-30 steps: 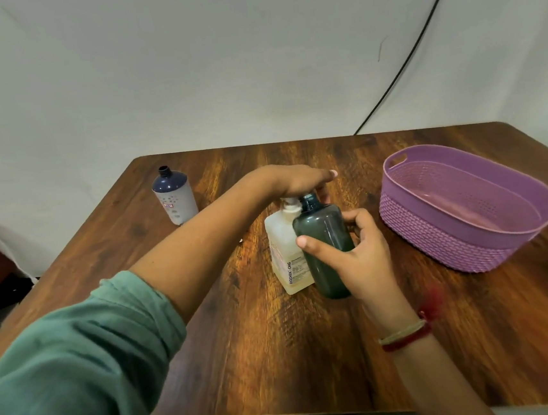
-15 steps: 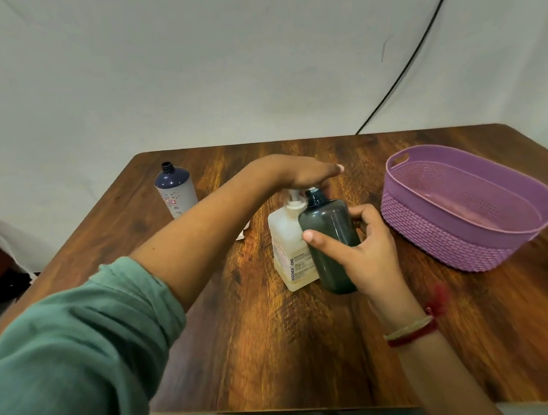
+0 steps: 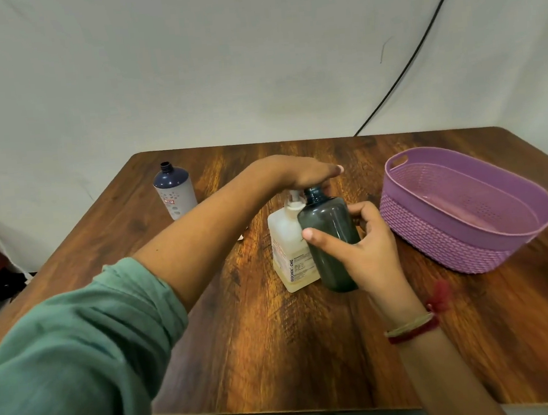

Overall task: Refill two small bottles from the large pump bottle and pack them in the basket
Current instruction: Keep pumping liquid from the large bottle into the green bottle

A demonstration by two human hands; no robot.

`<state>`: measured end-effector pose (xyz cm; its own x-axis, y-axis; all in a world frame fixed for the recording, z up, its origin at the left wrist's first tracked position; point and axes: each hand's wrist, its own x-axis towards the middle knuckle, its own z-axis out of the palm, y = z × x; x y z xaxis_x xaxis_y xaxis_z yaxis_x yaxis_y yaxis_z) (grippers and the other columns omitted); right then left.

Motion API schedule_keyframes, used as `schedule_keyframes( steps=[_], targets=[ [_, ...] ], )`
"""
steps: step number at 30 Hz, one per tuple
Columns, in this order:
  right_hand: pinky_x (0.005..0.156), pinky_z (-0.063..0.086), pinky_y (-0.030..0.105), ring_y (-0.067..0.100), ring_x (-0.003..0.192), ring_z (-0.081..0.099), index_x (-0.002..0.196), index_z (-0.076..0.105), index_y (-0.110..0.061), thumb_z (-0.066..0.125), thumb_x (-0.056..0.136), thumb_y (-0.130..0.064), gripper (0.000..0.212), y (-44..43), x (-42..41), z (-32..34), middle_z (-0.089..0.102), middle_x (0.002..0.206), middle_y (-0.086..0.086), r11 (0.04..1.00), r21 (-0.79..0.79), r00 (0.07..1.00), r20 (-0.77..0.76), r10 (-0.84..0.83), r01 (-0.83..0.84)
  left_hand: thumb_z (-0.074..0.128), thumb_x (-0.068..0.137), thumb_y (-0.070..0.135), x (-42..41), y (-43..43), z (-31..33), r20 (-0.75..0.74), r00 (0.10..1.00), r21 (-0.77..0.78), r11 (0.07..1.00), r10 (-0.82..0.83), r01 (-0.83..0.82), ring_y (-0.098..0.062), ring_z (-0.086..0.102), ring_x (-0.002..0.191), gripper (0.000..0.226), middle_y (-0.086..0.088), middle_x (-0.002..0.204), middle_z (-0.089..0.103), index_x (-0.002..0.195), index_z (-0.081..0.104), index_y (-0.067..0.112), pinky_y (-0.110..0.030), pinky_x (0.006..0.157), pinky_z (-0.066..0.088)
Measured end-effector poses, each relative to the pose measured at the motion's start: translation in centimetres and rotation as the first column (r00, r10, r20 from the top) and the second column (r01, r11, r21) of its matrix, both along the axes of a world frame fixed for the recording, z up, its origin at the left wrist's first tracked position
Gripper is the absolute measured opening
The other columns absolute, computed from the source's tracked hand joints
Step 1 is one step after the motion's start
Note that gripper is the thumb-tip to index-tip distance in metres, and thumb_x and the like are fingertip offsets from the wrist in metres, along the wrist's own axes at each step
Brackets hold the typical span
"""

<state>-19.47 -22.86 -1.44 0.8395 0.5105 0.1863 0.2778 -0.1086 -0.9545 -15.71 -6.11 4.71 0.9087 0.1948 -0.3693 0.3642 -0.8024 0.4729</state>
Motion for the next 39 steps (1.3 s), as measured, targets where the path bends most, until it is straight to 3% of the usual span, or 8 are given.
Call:
schedule_keyframes(
  steps=[6,11,15,21,25,31,35,39],
  targets=[
    [0.070,0.042,0.019,-0.001,0.092,0.054,0.087,0.049,-0.031,0.076,0.045,-0.057,0.056,0.1,-0.1,-0.5,0.057,0.097,-0.015,1.000,-0.018,1.000,-0.020,0.005,-0.005,0.018,0.103,0.040,-0.4,-0.1,-0.7,0.007,1.000,-0.050,0.998,0.023,-0.023,-0.016,0.055,0.078,0.052,-0.005,0.090,0.061,0.085,0.060,0.014,-0.035,0.086,0.043],
    [0.069,0.042,0.018,-0.001,0.091,0.054,0.090,0.050,-0.031,0.076,0.047,-0.055,0.056,-0.2,-0.1,0.3,0.058,0.098,-0.014,1.000,0.011,1.000,-0.021,0.017,-0.017,0.014,0.101,0.048,-0.3,-0.3,0.7,-0.033,0.999,0.026,0.999,-0.019,0.020,-0.019,0.052,0.093,0.058,-0.007,0.103,0.057,0.092,0.061,0.017,-0.043,0.100,0.036],
    [0.075,0.046,0.024,0.000,0.093,0.054,0.091,0.051,-0.031,0.074,0.042,-0.061,0.062,0.0,0.0,-0.2,0.058,0.100,-0.013,1.000,-0.016,1.000,-0.011,0.007,-0.007,0.018,0.102,0.045,-0.1,-0.2,-0.3,-0.021,1.000,-0.020,1.000,0.013,-0.013,-0.016,0.056,0.083,0.055,-0.010,0.104,0.063,0.088,0.063,0.016,-0.040,0.095,0.041],
    [0.071,0.043,0.020,-0.002,0.089,0.054,0.087,0.049,-0.032,0.074,0.043,-0.058,0.057,0.1,0.0,-0.2,0.058,0.095,-0.015,1.000,-0.011,1.000,-0.009,0.010,-0.010,0.016,0.103,0.042,-0.5,-0.6,0.4,-0.012,1.000,-0.007,1.000,0.024,-0.025,-0.012,0.052,0.072,0.055,-0.002,0.083,0.058,0.089,0.061,0.012,-0.033,0.082,0.042],
    [0.076,0.047,0.025,0.002,0.092,0.056,0.090,0.050,-0.030,0.074,0.044,-0.059,0.060,0.0,0.0,-0.2,0.059,0.098,-0.012,1.000,-0.005,1.000,-0.006,0.010,-0.010,0.015,0.101,0.048,-0.1,-0.1,0.3,-0.031,0.999,-0.027,1.000,-0.009,0.008,-0.020,0.054,0.092,0.060,-0.007,0.100,0.059,0.089,0.064,0.017,-0.044,0.099,0.040],
    [0.069,0.042,0.019,-0.002,0.090,0.054,0.088,0.049,-0.031,0.075,0.044,-0.057,0.058,0.1,0.0,-0.4,0.057,0.097,-0.014,1.000,-0.018,1.000,-0.012,0.013,-0.013,0.016,0.104,0.039,-0.6,-0.2,-0.4,-0.018,1.000,-0.094,0.995,0.014,-0.016,-0.012,0.053,0.073,0.051,-0.001,0.085,0.059,0.092,0.058,0.013,-0.027,0.069,0.041],
    [0.078,0.048,0.028,0.005,0.094,0.057,0.089,0.050,-0.030,0.079,0.048,-0.054,0.056,0.0,0.1,-0.1,0.060,0.099,-0.010,1.000,0.003,1.000,-0.007,0.012,-0.012,0.015,0.100,0.053,-0.5,-0.3,0.6,-0.041,0.998,-0.022,0.999,-0.037,0.037,-0.021,0.058,0.094,0.060,-0.007,0.104,0.061,0.093,0.064,0.019,-0.045,0.099,0.041],
    [0.075,0.046,0.024,0.000,0.092,0.055,0.089,0.050,-0.030,0.078,0.046,-0.055,0.056,0.0,0.0,-0.1,0.059,0.098,-0.013,1.000,0.000,1.000,-0.015,0.021,-0.021,0.017,0.101,0.046,-0.3,0.2,-0.1,0.023,0.999,-0.062,0.998,-0.022,0.024,-0.022,0.058,0.094,0.055,-0.005,0.099,0.063,0.088,0.063,0.018,-0.043,0.094,0.043]
  ],
)
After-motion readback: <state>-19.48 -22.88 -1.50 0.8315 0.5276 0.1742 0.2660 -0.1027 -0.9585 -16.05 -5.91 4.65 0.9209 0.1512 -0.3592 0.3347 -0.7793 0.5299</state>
